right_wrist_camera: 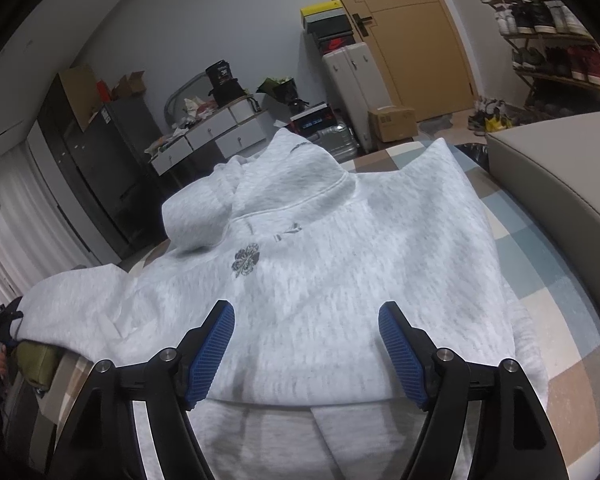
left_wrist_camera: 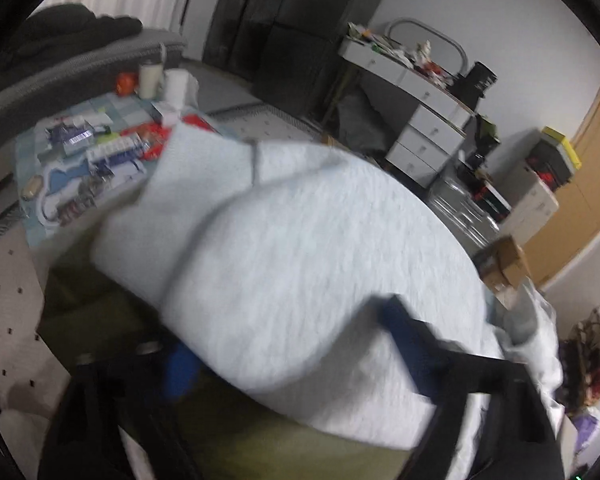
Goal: Fold large clothes
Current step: 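Grasp the other sleeve cuff with the left gripper and lift it, then fold the sleeve across the hoodie body with the left gripper, release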
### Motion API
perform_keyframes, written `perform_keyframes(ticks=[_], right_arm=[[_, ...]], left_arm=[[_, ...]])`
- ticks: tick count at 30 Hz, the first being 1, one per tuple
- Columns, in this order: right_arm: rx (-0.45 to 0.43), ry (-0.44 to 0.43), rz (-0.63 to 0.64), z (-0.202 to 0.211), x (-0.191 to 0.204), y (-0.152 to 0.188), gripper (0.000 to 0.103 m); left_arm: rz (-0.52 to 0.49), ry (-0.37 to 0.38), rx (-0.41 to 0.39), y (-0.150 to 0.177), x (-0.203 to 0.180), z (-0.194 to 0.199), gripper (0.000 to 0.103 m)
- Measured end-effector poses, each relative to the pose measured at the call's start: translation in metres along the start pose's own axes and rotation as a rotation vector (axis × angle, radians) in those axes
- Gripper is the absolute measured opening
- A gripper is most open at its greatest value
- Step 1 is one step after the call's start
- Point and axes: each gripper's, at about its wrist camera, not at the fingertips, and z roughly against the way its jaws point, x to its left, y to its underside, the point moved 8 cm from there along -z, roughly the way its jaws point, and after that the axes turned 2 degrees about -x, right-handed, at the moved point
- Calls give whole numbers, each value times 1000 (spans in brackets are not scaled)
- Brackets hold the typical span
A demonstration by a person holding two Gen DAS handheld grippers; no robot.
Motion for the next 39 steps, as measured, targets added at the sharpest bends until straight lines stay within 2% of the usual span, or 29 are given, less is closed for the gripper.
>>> perform_keyframes(ticks=[2, 3, 4, 6, 10, 13, 16, 18, 19, 20, 22, 24, 26, 28, 29, 33, 36, 39], right_arm=[[0, 2, 1, 0, 0, 0, 75], [0, 2, 2, 0, 0, 0, 75], [0, 1, 2, 0, 0, 0, 75], [3, 0, 6, 0, 1, 1, 75], [3, 0, 13, 1, 1, 1, 75], [-1, 4, 13, 2, 1, 0, 75], [-2, 4, 11, 3, 0, 0, 75], [-2, 2, 8, 3, 0, 0, 75], [-2, 1, 7, 3, 0, 0, 75], [-3, 0, 7, 3, 0, 0, 75], [-6, -9, 1, 4, 0, -1, 75], [-9, -19, -8, 5, -1, -1, 75], [-11, -37, -24, 6, -2, -2, 75], [-16, -71, -62, 8, -6, -4, 75], [-21, -87, -86, 10, -10, -5, 75], [-38, -143, -246, 16, -35, -9, 77], [-44, -189, -395, 18, -61, -10, 77], [-54, -230, -497, 18, -77, -10, 76]], left_arm=[[-9, -27, -36, -9, 9, 18, 17], [-11, 0, -52, -11, 6, 22, 8], [-7, 21, -65, -16, 7, 26, 6], [-43, 17, -114, -25, 0, 39, 4], [-178, 41, -215, -42, -43, 67, 3], [-275, 147, -295, -49, -103, 102, 3], [-408, 316, -343, -37, -189, 148, 3], [-487, 428, -348, -20, -240, 170, 3], [-510, 463, -341, -12, -256, 175, 3], [-568, 519, -324, 6, -291, 183, 3], [-646, 574, -315, 32, -331, 189, 3], [-741, 637, -273, 74, -380, 187, 3], [-793, 704, -197, 116, -418, 175, 3], [-828, 737, -124, 150, -443, 161, 3], [-844, 766, -67, 179, -460, 147, 3], [-885, 786, 111, 262, -492, 92, 3], [-979, 709, 111, 308, -506, 57, 3], [-1001, 690, 239, 349, -504, 24, 3]])
